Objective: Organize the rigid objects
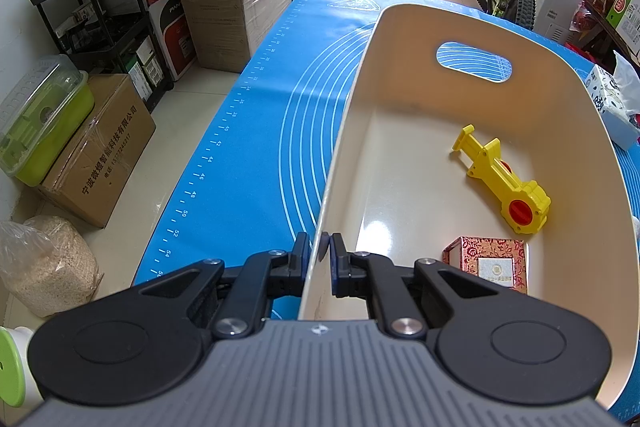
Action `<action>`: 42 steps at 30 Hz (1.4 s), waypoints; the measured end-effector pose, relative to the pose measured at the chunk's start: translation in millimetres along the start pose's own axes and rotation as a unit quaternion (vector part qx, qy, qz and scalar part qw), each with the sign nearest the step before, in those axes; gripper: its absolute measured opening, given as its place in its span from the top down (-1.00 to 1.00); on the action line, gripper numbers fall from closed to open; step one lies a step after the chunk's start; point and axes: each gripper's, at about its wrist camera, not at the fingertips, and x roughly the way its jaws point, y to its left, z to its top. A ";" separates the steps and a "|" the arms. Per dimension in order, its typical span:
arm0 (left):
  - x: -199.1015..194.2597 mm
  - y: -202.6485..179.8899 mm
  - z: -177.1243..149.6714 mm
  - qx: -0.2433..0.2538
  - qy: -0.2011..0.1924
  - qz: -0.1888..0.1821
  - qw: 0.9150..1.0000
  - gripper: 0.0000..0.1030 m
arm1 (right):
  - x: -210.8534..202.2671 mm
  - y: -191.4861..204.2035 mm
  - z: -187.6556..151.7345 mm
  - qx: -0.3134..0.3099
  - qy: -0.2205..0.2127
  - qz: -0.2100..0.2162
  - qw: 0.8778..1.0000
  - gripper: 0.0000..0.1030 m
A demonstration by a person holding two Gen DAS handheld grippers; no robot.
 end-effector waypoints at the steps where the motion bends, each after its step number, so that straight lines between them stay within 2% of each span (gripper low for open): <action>1: 0.0 0.1 0.0 0.000 0.000 0.000 1.000 0.76 | -3.8 3.4 5.6 -0.001 -0.007 0.003 1.000 -0.61; 8: 0.0 -0.1 0.0 0.000 0.000 0.000 1.000 0.76 | -24.7 47.7 46.3 -0.009 -0.046 0.036 0.998 -0.61; 12: 0.0 0.0 0.1 0.000 0.000 0.000 1.000 0.76 | -23.6 79.0 64.0 -0.011 -0.049 0.057 0.997 -0.61; 15: 0.2 0.3 -0.2 -0.001 0.000 -0.002 1.000 0.76 | -21.7 105.2 69.3 -0.034 -0.049 0.068 0.996 -0.61; 20: -0.3 0.2 -0.9 0.000 -0.001 -0.002 1.000 0.76 | -11.0 145.0 66.4 -0.060 -0.021 0.086 0.994 -0.61; 26: -0.8 0.5 -0.8 -0.001 0.000 -0.003 1.000 0.76 | 1.1 173.7 53.8 -0.082 0.023 0.091 0.992 -0.61; 35: -0.8 0.5 -0.8 0.000 0.000 -0.002 1.000 0.77 | 19.5 189.8 35.9 -0.101 0.088 0.093 0.987 -0.61; 38: -0.9 0.7 -0.6 0.000 -0.001 -0.001 1.000 0.77 | 17.1 190.6 35.7 -0.108 0.089 0.090 0.986 -0.62; 42: -0.9 0.5 -0.6 0.000 -0.001 -0.001 1.000 0.76 | 14.9 183.3 40.5 -0.077 0.091 0.100 0.988 -0.67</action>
